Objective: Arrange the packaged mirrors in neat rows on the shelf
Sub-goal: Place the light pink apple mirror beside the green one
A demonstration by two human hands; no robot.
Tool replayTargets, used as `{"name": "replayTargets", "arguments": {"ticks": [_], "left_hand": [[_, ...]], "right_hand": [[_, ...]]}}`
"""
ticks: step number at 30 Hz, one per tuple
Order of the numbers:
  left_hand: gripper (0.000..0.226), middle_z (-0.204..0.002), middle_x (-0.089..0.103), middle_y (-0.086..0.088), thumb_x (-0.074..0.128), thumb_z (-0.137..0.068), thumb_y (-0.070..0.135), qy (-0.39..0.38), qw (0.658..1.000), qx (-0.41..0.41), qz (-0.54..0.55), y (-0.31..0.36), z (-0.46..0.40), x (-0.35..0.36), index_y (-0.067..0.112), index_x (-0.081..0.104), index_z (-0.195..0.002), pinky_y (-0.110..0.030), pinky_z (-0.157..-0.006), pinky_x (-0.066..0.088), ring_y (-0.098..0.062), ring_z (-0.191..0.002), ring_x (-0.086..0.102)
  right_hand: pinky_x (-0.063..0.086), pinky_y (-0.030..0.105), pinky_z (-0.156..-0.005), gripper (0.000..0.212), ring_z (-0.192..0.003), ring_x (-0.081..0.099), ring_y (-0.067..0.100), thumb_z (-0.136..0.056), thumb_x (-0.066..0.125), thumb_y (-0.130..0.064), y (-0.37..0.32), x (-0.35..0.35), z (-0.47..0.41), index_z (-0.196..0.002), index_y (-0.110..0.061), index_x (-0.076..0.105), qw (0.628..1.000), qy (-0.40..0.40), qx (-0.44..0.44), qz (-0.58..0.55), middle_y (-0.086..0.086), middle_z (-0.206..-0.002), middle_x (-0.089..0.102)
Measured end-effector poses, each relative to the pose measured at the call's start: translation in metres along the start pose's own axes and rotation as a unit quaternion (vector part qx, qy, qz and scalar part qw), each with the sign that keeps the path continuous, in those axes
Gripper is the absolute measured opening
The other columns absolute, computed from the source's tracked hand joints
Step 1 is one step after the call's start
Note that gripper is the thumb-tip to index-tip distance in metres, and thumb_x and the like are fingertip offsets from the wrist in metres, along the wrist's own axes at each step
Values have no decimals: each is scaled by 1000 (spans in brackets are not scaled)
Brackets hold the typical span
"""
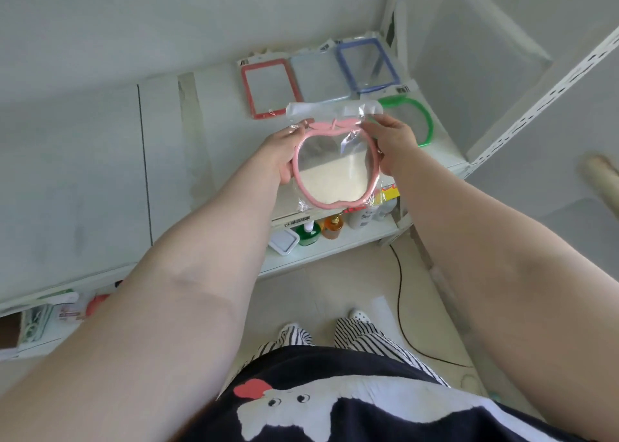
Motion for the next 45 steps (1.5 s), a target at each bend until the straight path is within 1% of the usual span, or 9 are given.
{"name": "replayTargets", "arguments": {"ticks": [5,8,11,17,21,27,33,38,45], "left_hand": [[21,-125,65,-2,56,-91,36,86,996,15,20,-3,-25,10,44,74,-85,-35,-94,48,-23,-97,62],[20,-118,67,-6,54,-94,29,111,991,29,75,2,-29,23,33,74,-95,-42,-98,51,-28,-105,65],[22,-104,66,-14,51,-97,21,119,985,53,117,10,-28,34,15,66,-113,-42,-90,53,-26,-88,64],[4,-93,64,-8,60,-85,15,185,980,30,63,7,-43,29,16,64,-86,-41,-87,50,-26,-85,60],[17,-87,52,-6,60,-83,8,217,974,20,59,7,-59,21,18,57,-70,-31,-75,41,-20,-81,42],[31,-97,66,-15,64,-80,0,224,969,29,104,5,-90,19,9,67,-109,-43,-92,54,-26,-82,59],[41,-92,64,-9,61,-85,-3,237,967,32,91,8,-105,14,6,60,-126,-22,-61,48,-18,-67,55],[42,-91,61,-6,60,-83,-10,263,959,25,101,6,-110,8,3,61,-123,-13,-44,44,-21,-75,55],[49,-123,66,-1,70,-79,8,307,951,12,-28,11,-101,-5,20,60,-125,-26,-97,50,-22,-108,65]], "right_hand": [[55,29,-83,33,-76,55,16,-81,73,-7,-8,-18,-32,-107,-27,70,994,-85,43,44,4,-87,67],[55,21,-66,48,-74,56,14,-85,67,-1,-11,-32,-45,-127,-24,60,988,-116,58,80,4,-84,64],[55,18,-59,44,-69,58,12,-86,65,1,-6,-41,-55,-127,-14,61,980,-130,63,139,2,-79,62],[53,16,-52,43,-58,56,11,-87,60,6,-7,-38,-74,-126,-11,61,976,-132,47,167,3,-74,60],[56,18,-56,40,-62,60,13,-85,64,6,-4,-36,-89,-122,-6,62,976,-98,32,192,8,-82,65],[59,42,-84,28,-81,70,26,-76,75,-3,3,-38,-121,-103,-12,71,963,-26,0,269,12,-97,73],[58,42,-86,26,-87,71,29,-70,77,-3,5,-22,-147,-67,-25,64,946,-23,-31,323,6,-85,72],[49,27,-73,16,-83,64,20,-75,74,-19,1,-14,-149,-90,-24,71,891,-19,-69,448,-1,-91,71],[49,29,-75,34,-94,64,22,-75,77,-27,-1,-15,-147,-107,-23,65,882,-4,-94,462,-2,-102,69]]}}
Point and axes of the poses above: each hand's wrist, its own z-axis away from the middle knuckle, its own x-axis out of the palm, y = z × x, the point moved 9 cm from there along -z, towards the middle knuckle
